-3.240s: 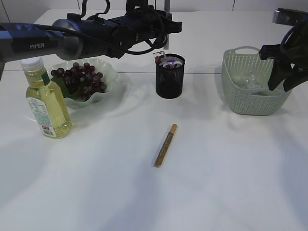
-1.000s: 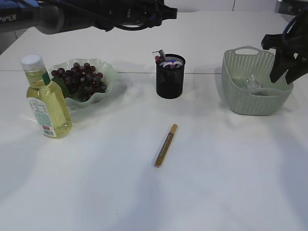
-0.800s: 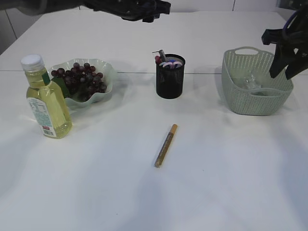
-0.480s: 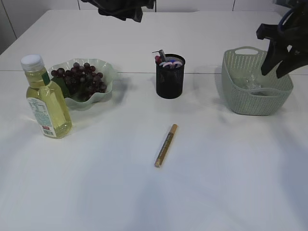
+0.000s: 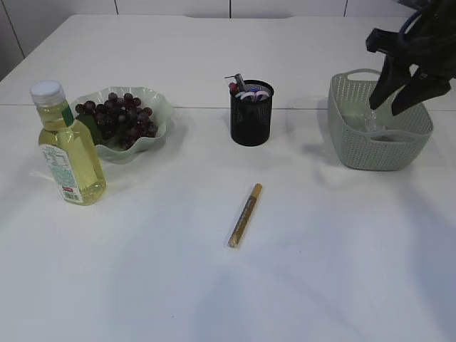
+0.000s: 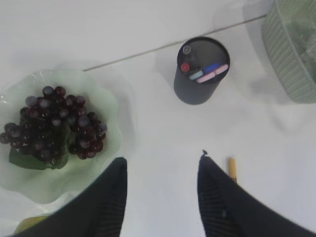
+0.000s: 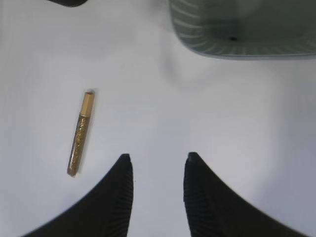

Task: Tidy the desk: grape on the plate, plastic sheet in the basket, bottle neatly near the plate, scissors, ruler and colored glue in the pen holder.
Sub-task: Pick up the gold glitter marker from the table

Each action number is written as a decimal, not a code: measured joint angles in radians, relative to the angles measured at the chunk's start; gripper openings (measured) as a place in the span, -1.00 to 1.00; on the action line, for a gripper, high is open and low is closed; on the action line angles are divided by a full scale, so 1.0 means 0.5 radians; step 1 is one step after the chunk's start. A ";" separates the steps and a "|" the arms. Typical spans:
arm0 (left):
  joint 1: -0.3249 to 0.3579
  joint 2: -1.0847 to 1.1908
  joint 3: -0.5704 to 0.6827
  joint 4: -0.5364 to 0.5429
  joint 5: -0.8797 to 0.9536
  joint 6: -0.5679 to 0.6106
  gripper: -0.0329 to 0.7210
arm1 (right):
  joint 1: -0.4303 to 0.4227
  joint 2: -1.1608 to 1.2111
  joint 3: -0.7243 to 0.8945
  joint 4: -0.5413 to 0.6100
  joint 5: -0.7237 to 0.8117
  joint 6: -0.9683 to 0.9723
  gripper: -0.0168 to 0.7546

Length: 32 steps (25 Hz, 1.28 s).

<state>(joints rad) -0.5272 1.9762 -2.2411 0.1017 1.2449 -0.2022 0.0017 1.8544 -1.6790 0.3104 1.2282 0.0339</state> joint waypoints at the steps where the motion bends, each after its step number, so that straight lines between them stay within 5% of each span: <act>1: 0.000 -0.024 -0.034 -0.004 0.004 0.000 0.03 | 0.035 0.000 0.000 0.000 0.000 0.001 -0.20; 13: 0.000 -0.436 -0.029 -0.095 0.042 0.000 0.19 | 0.386 0.000 0.000 0.005 0.000 0.218 -0.20; 24: 0.000 -1.104 0.685 0.188 0.045 -0.012 0.19 | 0.536 0.000 0.000 -0.007 0.000 0.512 -0.20; 32: 0.000 -1.602 0.908 0.385 0.047 -0.066 0.19 | 0.823 0.005 0.000 -0.085 -0.048 0.890 -0.20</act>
<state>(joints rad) -0.5272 1.1749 -1.7873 0.2944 1.2683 -0.2353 0.4131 1.8568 -1.6790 0.2679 1.2040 0.4792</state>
